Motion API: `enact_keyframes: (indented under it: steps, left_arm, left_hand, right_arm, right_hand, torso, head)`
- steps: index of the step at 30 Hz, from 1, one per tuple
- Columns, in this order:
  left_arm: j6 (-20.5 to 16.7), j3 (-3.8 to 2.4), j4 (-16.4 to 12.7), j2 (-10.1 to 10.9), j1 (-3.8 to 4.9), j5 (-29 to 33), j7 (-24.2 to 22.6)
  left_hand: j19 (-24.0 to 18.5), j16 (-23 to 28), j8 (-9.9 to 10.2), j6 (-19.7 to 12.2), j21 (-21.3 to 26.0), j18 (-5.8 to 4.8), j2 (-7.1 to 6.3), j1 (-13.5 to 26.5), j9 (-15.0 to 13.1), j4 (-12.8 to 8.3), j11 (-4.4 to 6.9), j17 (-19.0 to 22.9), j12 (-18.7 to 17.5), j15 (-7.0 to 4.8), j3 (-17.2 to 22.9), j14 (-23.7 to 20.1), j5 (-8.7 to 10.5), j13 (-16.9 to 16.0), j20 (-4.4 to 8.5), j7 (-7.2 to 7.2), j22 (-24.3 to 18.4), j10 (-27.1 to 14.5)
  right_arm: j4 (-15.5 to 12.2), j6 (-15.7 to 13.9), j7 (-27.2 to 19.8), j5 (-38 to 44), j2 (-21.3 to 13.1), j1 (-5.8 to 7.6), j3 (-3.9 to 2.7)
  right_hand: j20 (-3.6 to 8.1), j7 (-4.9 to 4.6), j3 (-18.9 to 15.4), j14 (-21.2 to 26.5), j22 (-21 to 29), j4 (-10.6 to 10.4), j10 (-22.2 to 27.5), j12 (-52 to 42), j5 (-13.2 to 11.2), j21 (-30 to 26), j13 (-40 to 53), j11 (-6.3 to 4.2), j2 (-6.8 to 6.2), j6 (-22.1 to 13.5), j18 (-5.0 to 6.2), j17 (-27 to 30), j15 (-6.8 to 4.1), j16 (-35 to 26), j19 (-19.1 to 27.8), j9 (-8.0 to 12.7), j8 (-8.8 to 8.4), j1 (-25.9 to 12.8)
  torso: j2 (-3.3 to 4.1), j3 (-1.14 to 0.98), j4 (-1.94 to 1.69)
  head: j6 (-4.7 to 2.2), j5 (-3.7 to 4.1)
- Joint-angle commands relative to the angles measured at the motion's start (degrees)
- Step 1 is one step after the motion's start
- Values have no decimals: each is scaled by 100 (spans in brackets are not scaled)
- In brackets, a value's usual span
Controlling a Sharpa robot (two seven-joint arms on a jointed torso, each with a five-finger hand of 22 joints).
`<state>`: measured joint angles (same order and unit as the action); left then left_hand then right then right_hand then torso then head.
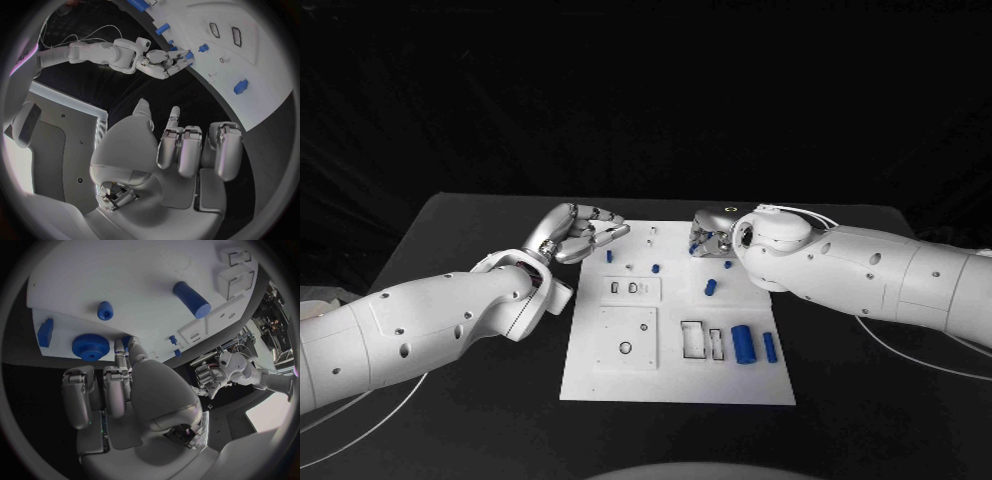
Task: Assemble the parts on the task board
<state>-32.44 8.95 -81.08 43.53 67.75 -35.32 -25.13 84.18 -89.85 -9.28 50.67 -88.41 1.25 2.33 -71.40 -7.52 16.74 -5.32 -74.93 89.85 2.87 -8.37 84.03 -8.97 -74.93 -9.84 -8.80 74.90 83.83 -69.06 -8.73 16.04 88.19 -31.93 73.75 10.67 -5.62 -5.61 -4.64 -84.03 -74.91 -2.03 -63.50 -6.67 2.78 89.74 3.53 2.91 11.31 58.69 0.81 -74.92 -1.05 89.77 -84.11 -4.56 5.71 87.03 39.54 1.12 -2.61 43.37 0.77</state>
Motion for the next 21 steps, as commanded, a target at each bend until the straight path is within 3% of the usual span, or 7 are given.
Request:
enact_keyframes:
  steps: [1, 15, 21]
  left_arm:
    - [53, -4, -9, -19, 6, -23, -55]
    - [33, -4, -29, 7, 6, -23, -66]
    - [25, -4, -48, 32, 7, -23, -63]
  left_hand:
    - [92, -15, 31, 39, -8, -23, 22, -8, -5, -4, 43, -1507, 15, -37, -24, 597, -19, -1507, 37, 16, 1192, 617]
    - [83, -15, 34, 41, -5, -21, 36, -14, -6, -5, 44, -1507, 15, -38, -26, 597, -21, -1507, 39, 18, 1187, 617]
    - [83, -15, 34, 41, -5, -21, 36, -14, -6, -5, 44, -1507, 15, -38, -26, 597, -21, -1507, 39, 18, 1187, 617]
  right_arm:
    - [-13, -122, -67, -68, -30, -24, 13]
    - [-53, -1533, -560, -340, -80, -27, 11]
    - [-29, -1876, -724, -376, -11, -26, -6]
  right_hand:
    - [60, 28, 42, -597, -1509, 0, -108, 39, 1, 26, -3, -19, 43, 113, -81, -1508, -57, 23, -589, -55, 54, 31]
    - [100, 31, 64, -597, -1509, -10, -265, 114, 0, 26, -7, -22, -21, 229, -81, -1508, -81, 23, -589, -69, 65, 35]
    - [101, 24, 64, -597, -1509, -12, -265, 134, 1, 26, -9, -15, -34, 230, -81, -1508, -79, 23, -589, -68, 58, 35]
  torso:
    - [-1, 4, -5]
    - [7, -3, -2]
    - [8, 0, 8]
  head:
    - [14, -12]
    - [-22, -47]
    - [-30, -62]
